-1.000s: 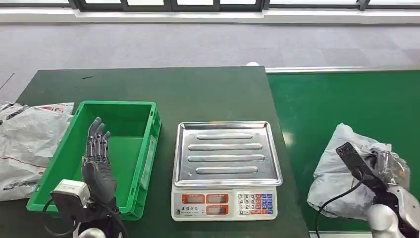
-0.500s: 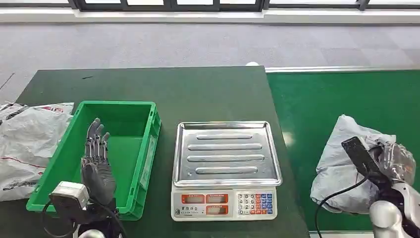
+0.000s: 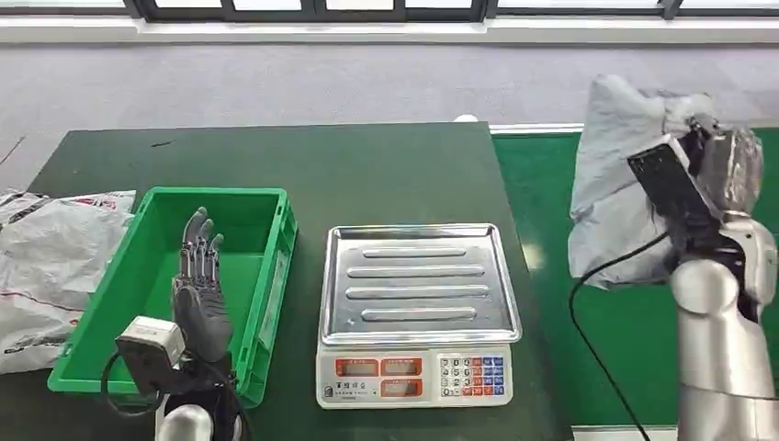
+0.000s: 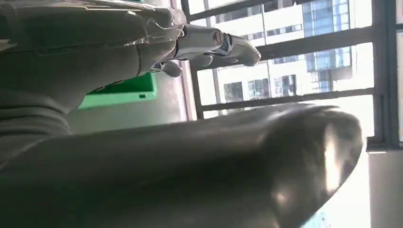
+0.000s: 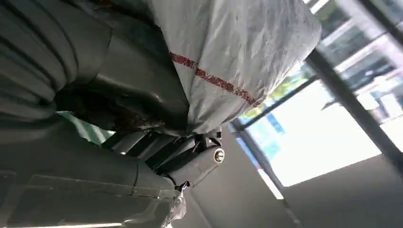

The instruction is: Moved the parcel from conveyor to table for the left to box.

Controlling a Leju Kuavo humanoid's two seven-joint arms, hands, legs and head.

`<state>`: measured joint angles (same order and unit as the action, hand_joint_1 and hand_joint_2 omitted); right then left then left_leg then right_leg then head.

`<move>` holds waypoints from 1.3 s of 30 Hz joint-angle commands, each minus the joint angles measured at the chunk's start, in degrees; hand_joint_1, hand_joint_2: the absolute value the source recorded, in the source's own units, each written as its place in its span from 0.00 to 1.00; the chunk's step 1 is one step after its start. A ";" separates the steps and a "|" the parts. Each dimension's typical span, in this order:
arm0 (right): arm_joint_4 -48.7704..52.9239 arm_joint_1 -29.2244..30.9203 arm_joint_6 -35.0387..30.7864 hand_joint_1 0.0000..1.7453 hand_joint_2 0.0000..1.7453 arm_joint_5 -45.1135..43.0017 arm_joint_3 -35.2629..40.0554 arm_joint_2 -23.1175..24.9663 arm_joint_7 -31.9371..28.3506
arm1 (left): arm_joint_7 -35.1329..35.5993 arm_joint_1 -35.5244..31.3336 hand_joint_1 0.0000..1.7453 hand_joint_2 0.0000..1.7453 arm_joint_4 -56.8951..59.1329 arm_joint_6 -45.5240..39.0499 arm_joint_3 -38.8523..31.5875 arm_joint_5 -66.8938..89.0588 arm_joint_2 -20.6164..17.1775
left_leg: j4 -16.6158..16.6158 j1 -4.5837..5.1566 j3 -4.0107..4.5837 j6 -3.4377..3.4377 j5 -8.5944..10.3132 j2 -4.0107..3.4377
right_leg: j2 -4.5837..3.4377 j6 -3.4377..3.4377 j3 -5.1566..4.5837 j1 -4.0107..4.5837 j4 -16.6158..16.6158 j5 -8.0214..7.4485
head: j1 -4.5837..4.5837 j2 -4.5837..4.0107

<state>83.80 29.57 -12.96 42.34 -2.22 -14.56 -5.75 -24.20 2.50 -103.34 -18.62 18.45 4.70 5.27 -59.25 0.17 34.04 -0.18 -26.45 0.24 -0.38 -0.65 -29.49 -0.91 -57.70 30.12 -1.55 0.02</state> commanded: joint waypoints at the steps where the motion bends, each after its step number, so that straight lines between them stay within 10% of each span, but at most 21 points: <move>1: -5.94 9.34 -0.95 1.00 1.00 -1.41 12.01 -0.74 1.71 | 0.16 -2.41 0.00 0.00 4.65 -0.87 2.57 -0.72 -1.72 | 0.22 -0.02 -0.11 -0.07 0.07 -0.05 | 0.01 0.08 0.09 0.03 0.20 -0.08 | 0.00 0.00; 12: -10.31 13.64 -0.49 1.00 1.00 -2.72 16.78 0.72 0.23 | 0.15 -2.69 0.00 0.00 5.69 -0.35 3.60 -1.44 -2.03 | 0.04 0.07 0.18 0.00 0.03 0.10 | 0.11 0.05 -0.12 -0.05 -0.02 -0.01 | 0.02 0.00; 24: -30.84 16.88 -1.38 1.00 1.00 -7.39 32.30 16.69 -1.14 | 0.56 -8.33 0.00 0.00 9.82 -1.35 6.27 -4.17 -2.27 | 0.18 -0.14 -0.02 -0.15 0.11 -0.20 | -0.18 0.11 -0.03 0.14 0.08 -0.10 | 0.00 0.00; 39: -38.06 15.23 2.68 1.00 1.00 -8.95 30.25 24.19 -1.04 | 2.77 -11.61 0.00 0.00 10.75 -0.30 8.67 -4.91 -1.06 | 0.07 -0.14 0.24 -0.13 0.13 0.08 | 0.07 0.10 -0.16 0.12 0.01 -0.04 | 0.02 0.00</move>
<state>56.35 41.08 -12.40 34.51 26.32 4.17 -6.25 -22.60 -5.81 -95.73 -19.02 24.85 0.31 5.09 -59.24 0.03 34.35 -0.26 -26.33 0.46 -0.21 -0.62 -29.66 -0.79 -57.71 30.09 -1.53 0.02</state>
